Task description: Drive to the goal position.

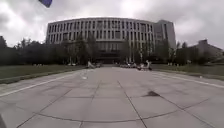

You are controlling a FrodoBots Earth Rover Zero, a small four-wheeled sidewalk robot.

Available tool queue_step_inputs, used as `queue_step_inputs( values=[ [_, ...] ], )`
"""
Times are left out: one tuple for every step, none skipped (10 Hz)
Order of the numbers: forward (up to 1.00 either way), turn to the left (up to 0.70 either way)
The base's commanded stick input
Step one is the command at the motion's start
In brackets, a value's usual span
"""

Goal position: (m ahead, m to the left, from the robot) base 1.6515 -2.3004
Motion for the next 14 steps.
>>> queue_step_inputs(
  values=[
    [0.73,0.0],
    [1.0,0.0],
    [1.0,0.0],
    [1.0,0.0],
    [1.0,0.0],
    [1.0,0.0],
    [1.0,0.0],
    [1.0,0.0],
    [1.0,0.0],
    [1.0,0.0],
    [1.0,0.0],
    [1.0,0.0],
    [1.0,0.01],
    [0.98,0.08]
  ],
)
